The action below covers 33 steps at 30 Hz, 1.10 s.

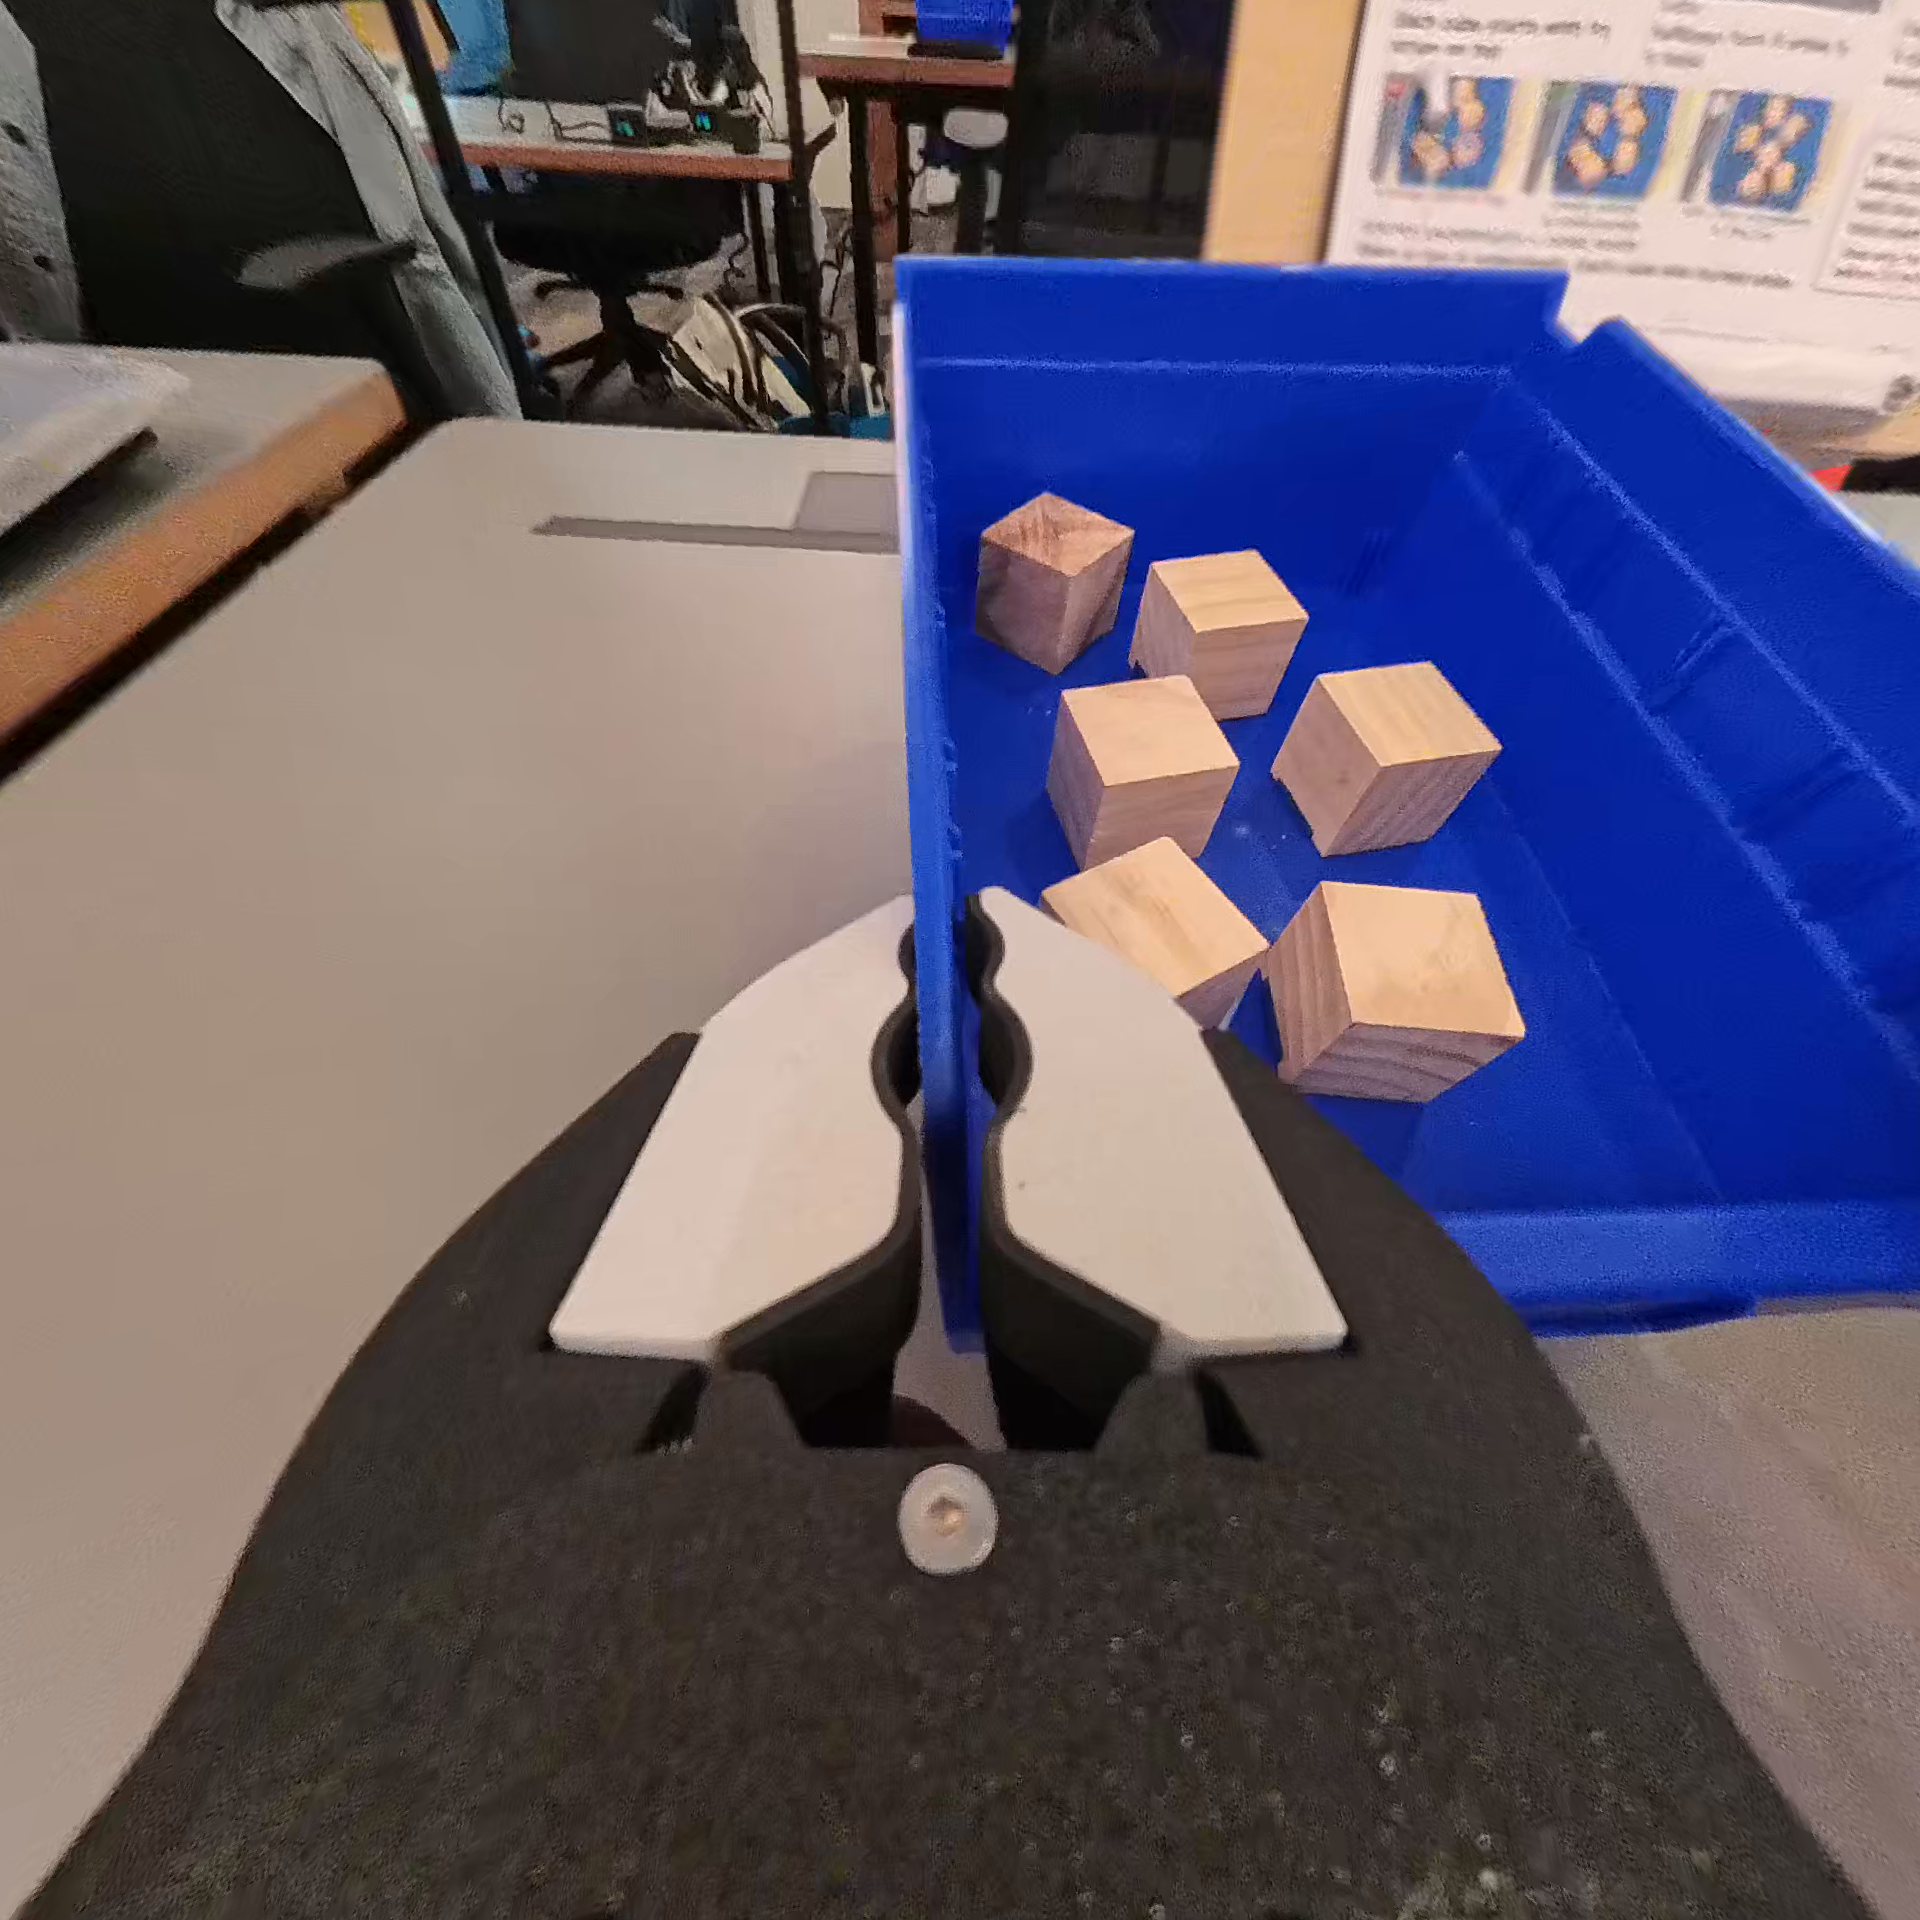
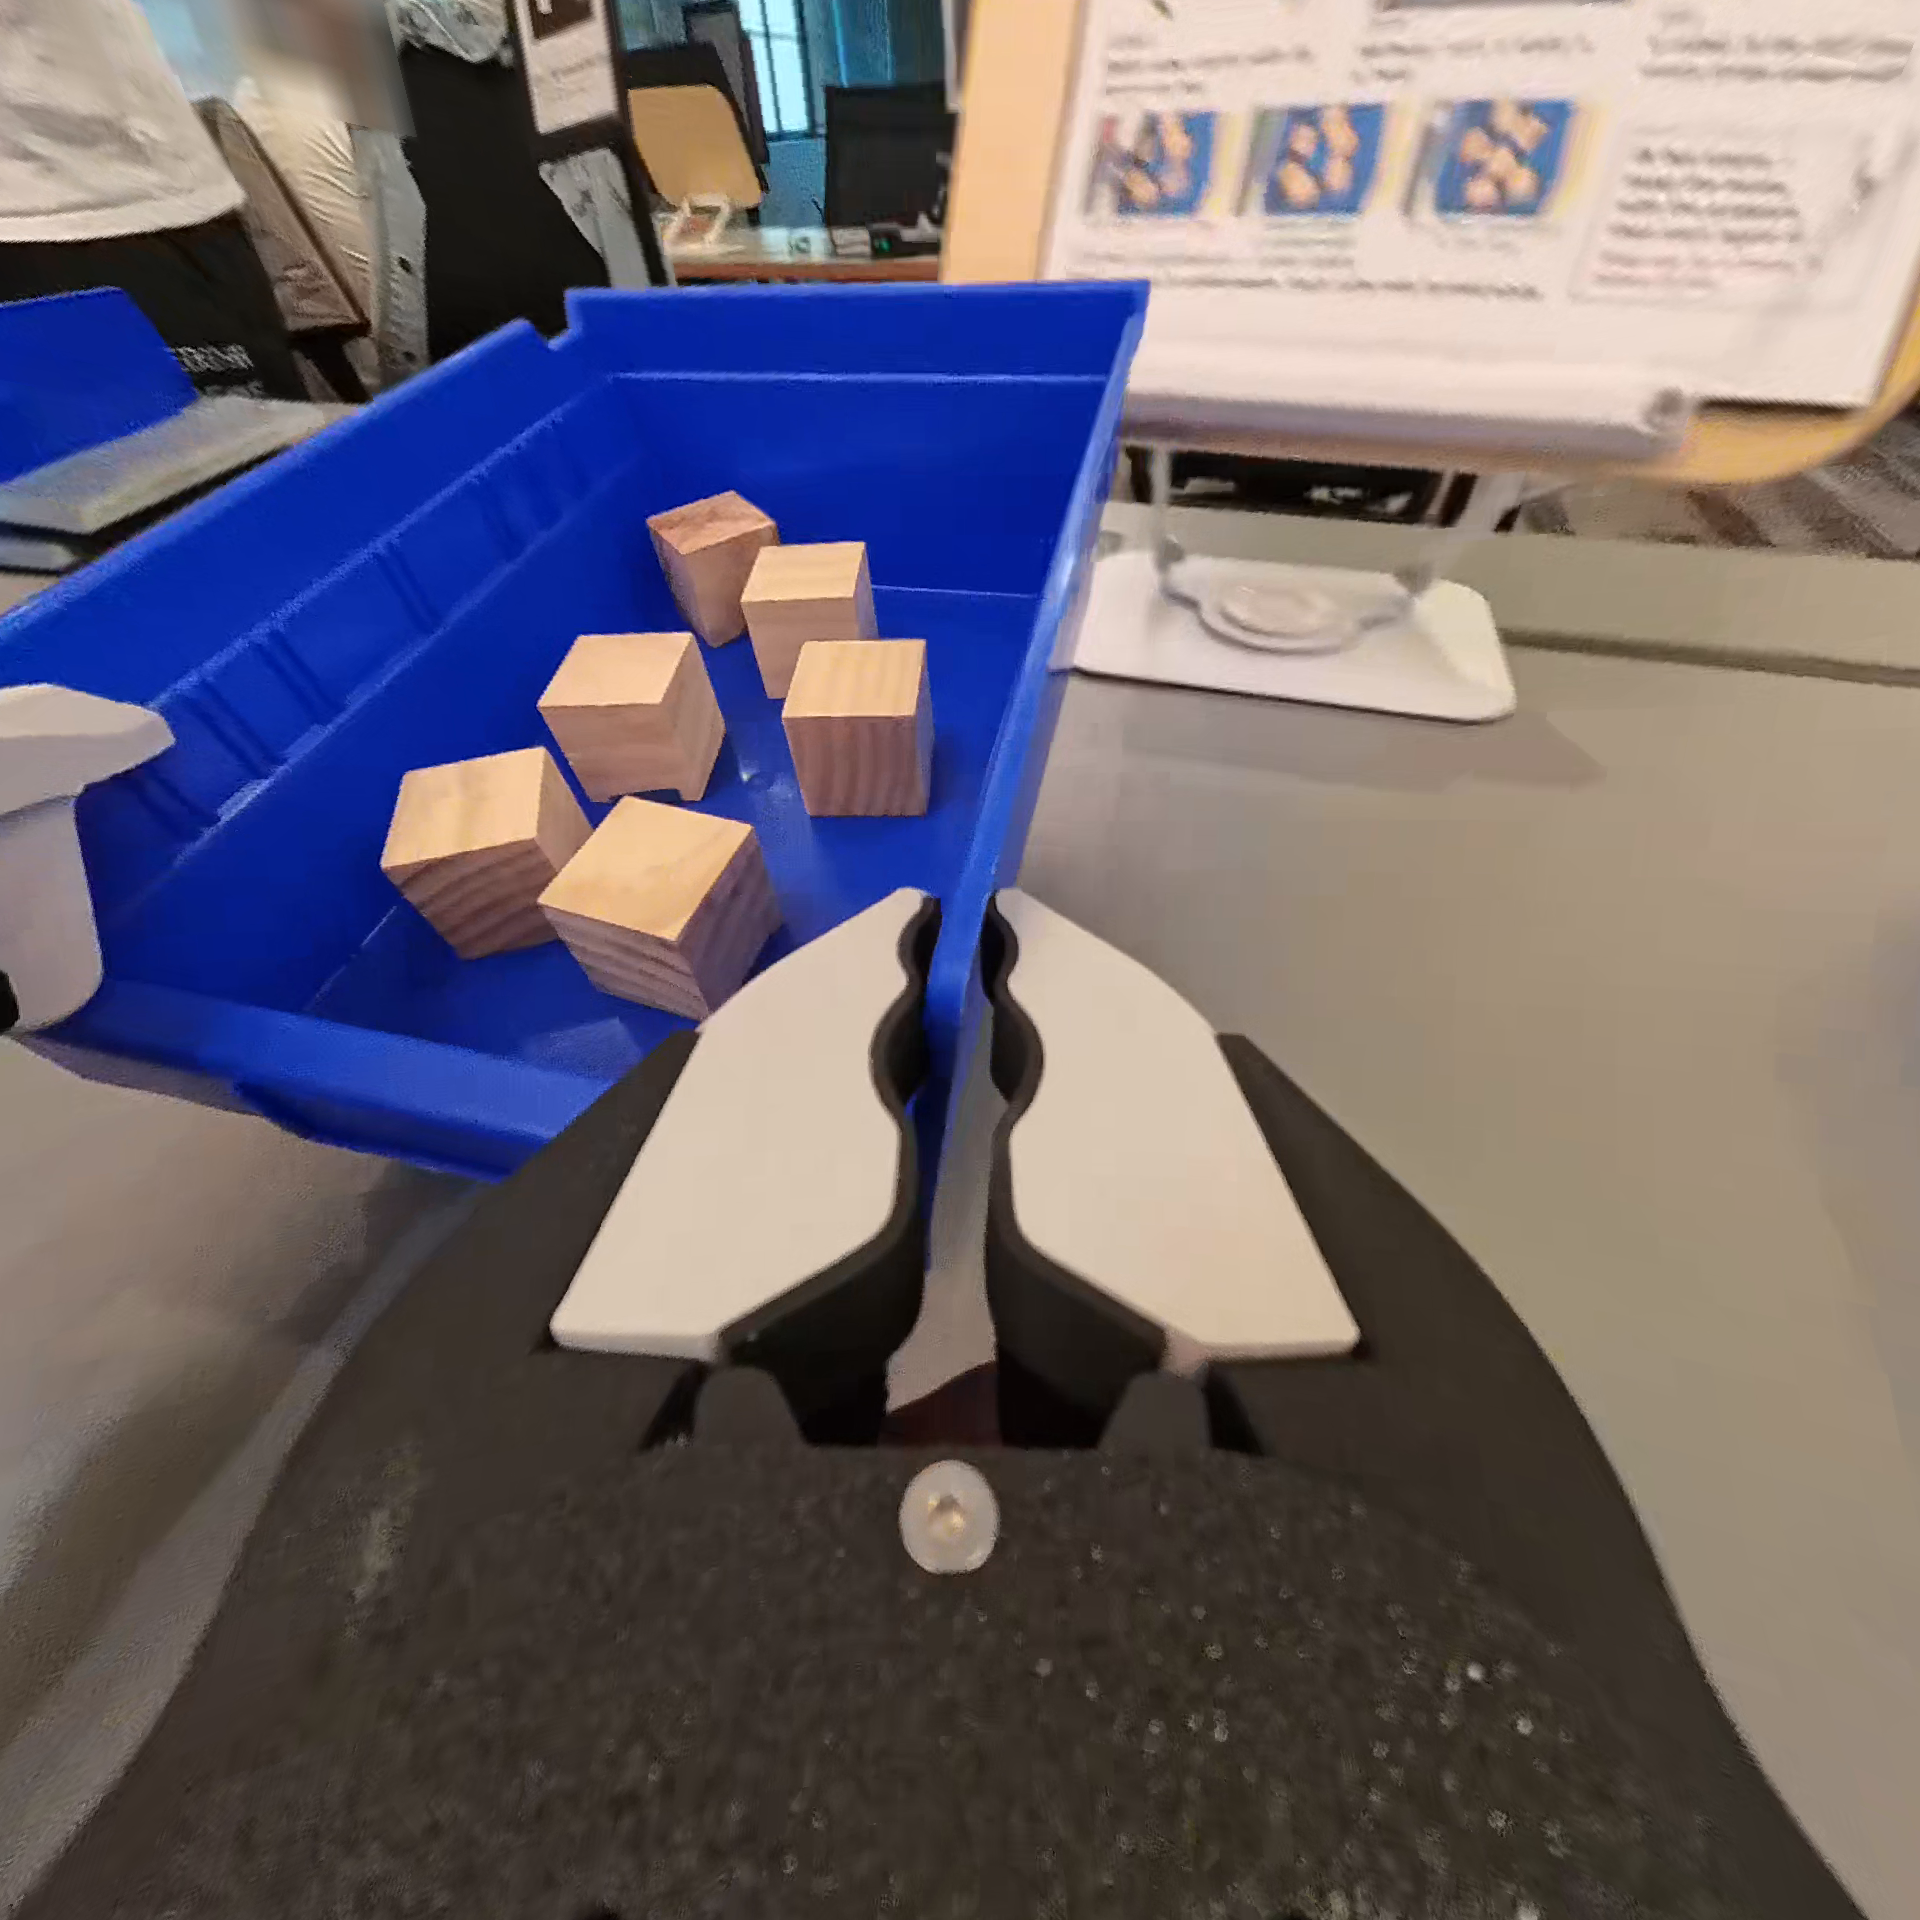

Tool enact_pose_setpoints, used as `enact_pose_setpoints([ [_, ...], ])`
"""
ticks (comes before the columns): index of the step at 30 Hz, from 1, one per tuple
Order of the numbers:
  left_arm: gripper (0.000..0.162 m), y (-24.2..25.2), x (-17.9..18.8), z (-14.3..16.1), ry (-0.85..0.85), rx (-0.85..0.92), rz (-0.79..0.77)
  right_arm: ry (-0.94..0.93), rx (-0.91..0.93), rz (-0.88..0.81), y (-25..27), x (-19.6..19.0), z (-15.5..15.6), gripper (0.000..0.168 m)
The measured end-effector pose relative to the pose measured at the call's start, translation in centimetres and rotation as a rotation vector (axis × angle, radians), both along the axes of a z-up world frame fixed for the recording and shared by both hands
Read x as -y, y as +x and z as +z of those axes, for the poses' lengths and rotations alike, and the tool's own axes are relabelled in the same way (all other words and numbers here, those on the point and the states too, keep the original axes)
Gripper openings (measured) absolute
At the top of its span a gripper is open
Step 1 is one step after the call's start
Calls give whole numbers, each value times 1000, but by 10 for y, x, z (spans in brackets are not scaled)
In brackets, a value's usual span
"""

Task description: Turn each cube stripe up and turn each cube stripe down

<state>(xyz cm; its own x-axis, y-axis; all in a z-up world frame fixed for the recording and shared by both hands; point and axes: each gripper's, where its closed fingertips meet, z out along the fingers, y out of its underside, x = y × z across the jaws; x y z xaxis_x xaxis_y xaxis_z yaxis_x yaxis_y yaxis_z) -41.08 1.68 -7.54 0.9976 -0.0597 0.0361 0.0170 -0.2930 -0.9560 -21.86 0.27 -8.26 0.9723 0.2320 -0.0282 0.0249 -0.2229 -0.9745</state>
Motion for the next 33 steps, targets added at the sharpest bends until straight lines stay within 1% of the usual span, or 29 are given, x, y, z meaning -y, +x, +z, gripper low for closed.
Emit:
enact_pose_setpoints([
  [3,3,-46,-6,-4,-14,25,9,-16,5,32,-47,-10,1,8],
  [7,3,-87,-12,-21,-77,80,37,-85,17,66,-90,-20,-16,8],
  [9,3,-98,-18,-29,-100,96,27,-122,5,70,-102,-20,-27,10],
  [11,3,-104,-24,-34,-91,92,4,-116,13,66,-108,-19,-34,11],
  [13,3,-107,-28,-37,-89,75,3,-102,-3,87,-113,-19,-36,13],
  [15,4,-109,-31,-38,-83,101,14,-117,-24,123,-115,-20,-36,16],
  [16,9,-115,-32,-39,-89,112,49,-128,-36,172,-119,-19,-35,19],
  [17,36,-129,-32,-42,-110,110,136,-139,-45,233,-121,-16,-35,22],
  [18,74,-144,-29,-45,-148,102,220,-161,-43,307,-123,-11,-35,30],
  [19,88,-155,-22,-47,-185,109,263,-198,-20,367,-119,-6,-37,50],
  [20,101,-160,-16,-45,-213,151,264,-256,15,419,-111,1,-42,65],
  [22,102,-166,-5,-33,-229,263,250,-392,115,566,-87,26,-52,69],
  [23,98,-168,1,-25,-221,306,261,-446,172,631,-69,37,-57,73],
  [24,95,-164,5,-14,-192,337,247,-478,228,660,-47,44,-58,73],
  [25,94,-152,8,0,-144,351,201,-474,262,645,-22,44,-55,67],
  [27,93,-117,14,27,-49,335,80,-392,233,557,26,35,-38,65],
  [28,92,-99,18,36,-21,298,33,-347,209,527,48,35,-29,64],
  [30,89,-63,23,43,0,201,-18,-263,184,452,89,35,-17,64],
  [31,83,-41,26,44,12,156,-54,-231,178,423,108,39,-15,63],
  [32,78,-17,29,41,11,125,-103,-206,165,414,122,45,-14,58],
  [33,75,10,34,33,-20,115,-162,-176,134,419,132,52,-13,51],
])
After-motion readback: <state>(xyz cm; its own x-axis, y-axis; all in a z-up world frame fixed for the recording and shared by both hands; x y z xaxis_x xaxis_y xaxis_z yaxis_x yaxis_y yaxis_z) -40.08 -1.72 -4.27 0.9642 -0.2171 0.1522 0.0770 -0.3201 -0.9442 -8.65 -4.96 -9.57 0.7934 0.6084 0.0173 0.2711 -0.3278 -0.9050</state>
